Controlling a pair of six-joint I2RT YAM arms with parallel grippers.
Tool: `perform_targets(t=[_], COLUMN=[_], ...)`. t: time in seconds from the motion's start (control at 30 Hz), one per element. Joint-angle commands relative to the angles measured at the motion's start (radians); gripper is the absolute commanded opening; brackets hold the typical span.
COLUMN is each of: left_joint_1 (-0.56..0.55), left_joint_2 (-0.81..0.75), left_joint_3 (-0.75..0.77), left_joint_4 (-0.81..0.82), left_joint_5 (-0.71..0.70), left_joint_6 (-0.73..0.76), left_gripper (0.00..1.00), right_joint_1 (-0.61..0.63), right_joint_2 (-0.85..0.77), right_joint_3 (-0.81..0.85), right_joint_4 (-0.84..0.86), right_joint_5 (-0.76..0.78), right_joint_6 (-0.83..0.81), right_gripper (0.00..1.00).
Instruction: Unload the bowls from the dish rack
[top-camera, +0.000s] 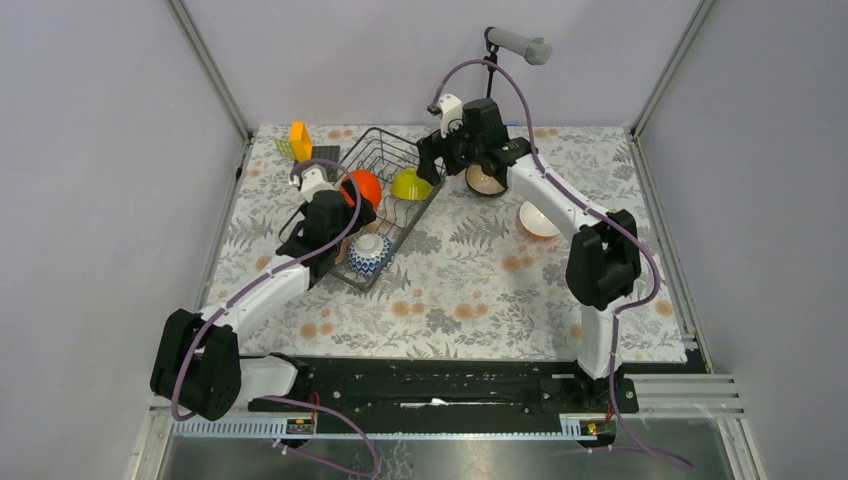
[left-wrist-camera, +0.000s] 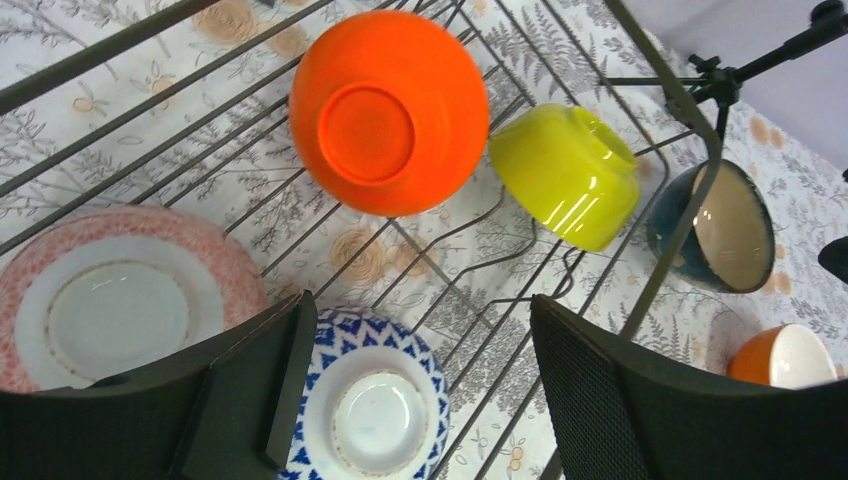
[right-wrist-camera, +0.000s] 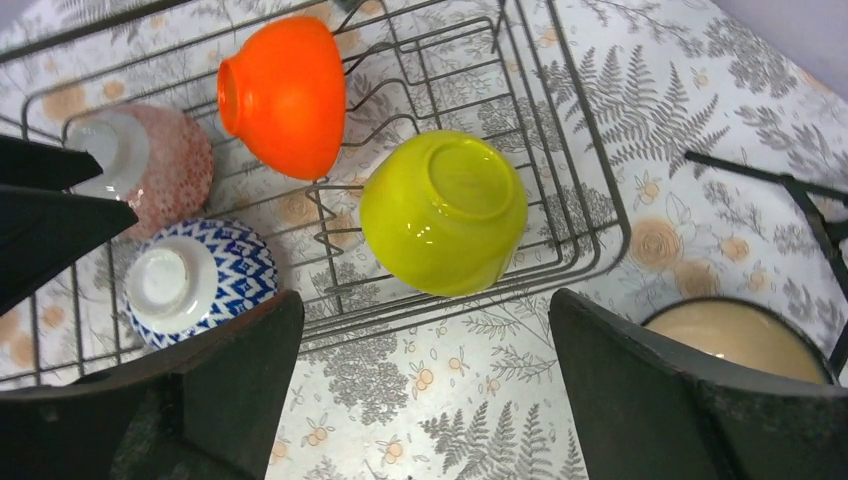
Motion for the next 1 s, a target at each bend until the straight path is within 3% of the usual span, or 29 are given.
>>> perform_targets(t=[0.0, 0.37, 0.97], left_joint_1=[0.015, 0.040, 0.040], left_joint_2=[-0.048, -0.072, -0.069], left_joint_3=[-0.033, -0.052, -0.068], left_joint_4=[0.051, 0.035, 0.061], left_joint_5=[-0.012, -0.053, -0.045], left_joint_6=[-0.032, -0.025, -0.003], left_gripper=[0.83, 0.83, 0.83], right_joint_1=[0.031, 0.144, 0.208], right_joint_2=[0.053, 0.236, 0.469], right_joint_3=[0.119, 0.300, 0.494], right_joint_4=[-0.070, -0.241, -0.256], right_joint_5=[-0.079, 0.104, 0.421], right_joint_6=[-0.239, -0.581, -0.721], right_gripper=[1.00, 1.00, 0.97])
